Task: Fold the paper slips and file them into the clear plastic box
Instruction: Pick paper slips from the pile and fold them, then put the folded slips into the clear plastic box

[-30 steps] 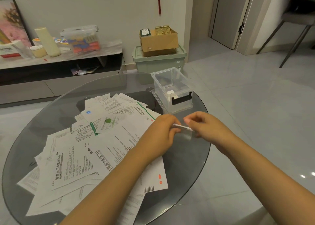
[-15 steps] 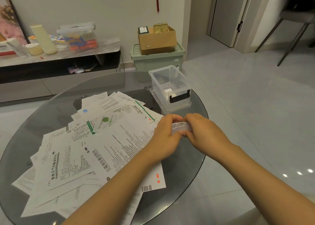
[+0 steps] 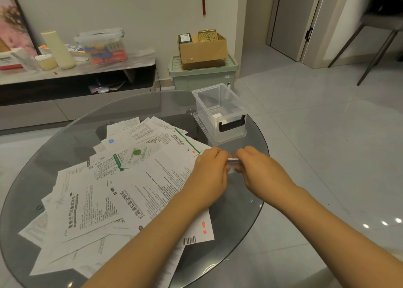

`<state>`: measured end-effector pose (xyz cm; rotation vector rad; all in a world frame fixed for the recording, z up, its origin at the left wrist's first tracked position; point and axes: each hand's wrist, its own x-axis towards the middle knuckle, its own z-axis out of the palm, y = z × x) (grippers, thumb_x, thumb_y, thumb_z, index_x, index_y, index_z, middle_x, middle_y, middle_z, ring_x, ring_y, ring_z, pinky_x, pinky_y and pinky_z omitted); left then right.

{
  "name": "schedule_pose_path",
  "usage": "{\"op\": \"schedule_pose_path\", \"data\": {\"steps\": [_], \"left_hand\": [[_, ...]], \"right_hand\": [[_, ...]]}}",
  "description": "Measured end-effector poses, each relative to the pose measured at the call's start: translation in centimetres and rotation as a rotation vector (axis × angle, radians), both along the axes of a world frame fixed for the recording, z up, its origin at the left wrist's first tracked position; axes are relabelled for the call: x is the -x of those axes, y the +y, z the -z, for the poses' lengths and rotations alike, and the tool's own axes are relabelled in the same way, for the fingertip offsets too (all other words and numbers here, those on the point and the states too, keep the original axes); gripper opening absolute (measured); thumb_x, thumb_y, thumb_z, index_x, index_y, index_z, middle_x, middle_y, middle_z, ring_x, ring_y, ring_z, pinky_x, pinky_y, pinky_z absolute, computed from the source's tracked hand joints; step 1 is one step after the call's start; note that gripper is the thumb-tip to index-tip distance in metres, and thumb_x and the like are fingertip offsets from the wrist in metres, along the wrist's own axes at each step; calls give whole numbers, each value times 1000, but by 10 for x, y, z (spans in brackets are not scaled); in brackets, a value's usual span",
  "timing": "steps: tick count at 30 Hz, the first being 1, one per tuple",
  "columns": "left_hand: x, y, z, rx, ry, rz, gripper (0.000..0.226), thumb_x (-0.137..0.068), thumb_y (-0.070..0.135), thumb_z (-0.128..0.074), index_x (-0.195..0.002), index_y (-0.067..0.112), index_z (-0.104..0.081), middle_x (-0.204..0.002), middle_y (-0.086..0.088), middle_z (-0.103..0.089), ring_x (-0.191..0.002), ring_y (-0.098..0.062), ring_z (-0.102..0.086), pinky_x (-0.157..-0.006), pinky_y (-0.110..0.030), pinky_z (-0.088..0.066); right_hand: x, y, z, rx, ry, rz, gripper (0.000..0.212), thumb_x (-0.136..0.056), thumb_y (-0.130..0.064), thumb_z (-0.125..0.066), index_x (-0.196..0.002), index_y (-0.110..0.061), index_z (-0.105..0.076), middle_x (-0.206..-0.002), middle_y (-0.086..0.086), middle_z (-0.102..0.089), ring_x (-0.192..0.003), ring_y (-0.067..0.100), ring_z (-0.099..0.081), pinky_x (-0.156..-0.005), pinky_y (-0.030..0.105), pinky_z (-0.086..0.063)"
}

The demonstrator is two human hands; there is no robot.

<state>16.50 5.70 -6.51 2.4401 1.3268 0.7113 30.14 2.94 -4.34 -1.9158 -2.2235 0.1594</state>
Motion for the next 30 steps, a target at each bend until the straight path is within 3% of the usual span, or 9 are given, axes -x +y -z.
{"op": "schedule_pose_path", "data": {"steps": [4,11,14,18,21,23,27,30], "left_hand": [[4,2,-8,-39,2,-10,9,-93,15,-49,-96,13,-58,-96,-4,-56,-90,-22,-48,-83,-34,-36],[12,11,-35,-391,32,-42,7,-75,13,-71,-82,13,-73,-82,-3,-61,-78,-24,-53,-63,-29,-36],[17,18,-62,-352,73,-29,12,-74,10,-75,-85,16,-76,-80,-1,-62,-76,-23,-58,-56,-27,-38],[17,45,-104,-203,186,-66,20,-90,23,-59,-103,28,-73,-103,6,-65,-96,-17,-58,-76,-30,-46],[9,74,-127,-180,318,-68,23,-94,24,-54,-107,32,-70,-105,7,-66,-97,-18,-60,-78,-31,-50],[3,96,-132,-214,368,-43,22,-94,24,-54,-105,33,-71,-103,7,-68,-94,-19,-61,-75,-31,-51],[-13,145,-133,-212,512,27,24,-92,17,-56,-104,32,-71,-103,8,-69,-94,-18,-61,-72,-30,-49],[-27,168,-120,-128,640,148,23,-90,15,-59,-103,28,-72,-107,5,-68,-96,-19,-61,-71,-28,-45]], "right_hand": [[2,-2,-7,-54,66,-19,9,-97,-21,-43,-96,-13,-47,-87,-2,-36,-70,17,-38,-61,25,-28],[4,4,-17,-257,212,-62,15,-95,-21,-50,-91,-8,-56,-86,2,-47,-68,21,-44,-55,26,-31],[6,11,-20,-339,365,-51,14,-92,-23,-56,-93,-11,-63,-86,-3,-51,-69,16,-50,-62,25,-41],[6,22,-32,-421,701,59,11,-86,-15,-64,-96,-14,-68,-86,-6,-58,-74,6,-55,-66,6,-41],[8,31,-38,-419,864,149,22,-87,-11,-62,-107,-19,-65,-96,-6,-58,-85,1,-56,-69,2,-43],[10,36,-39,-377,876,225,30,-89,-13,-59,-117,-22,-59,-106,-8,-52,-89,3,-56,-71,4,-44],[12,48,-29,-251,729,357,48,-89,-20,-59,-133,-24,-41,-126,-4,-39,-116,12,-44,-93,25,-44],[15,54,-25,-205,751,364,54,-89,-19,-57,-137,-24,-33,-131,-5,-35,-122,13,-41,-96,25,-41]]}}
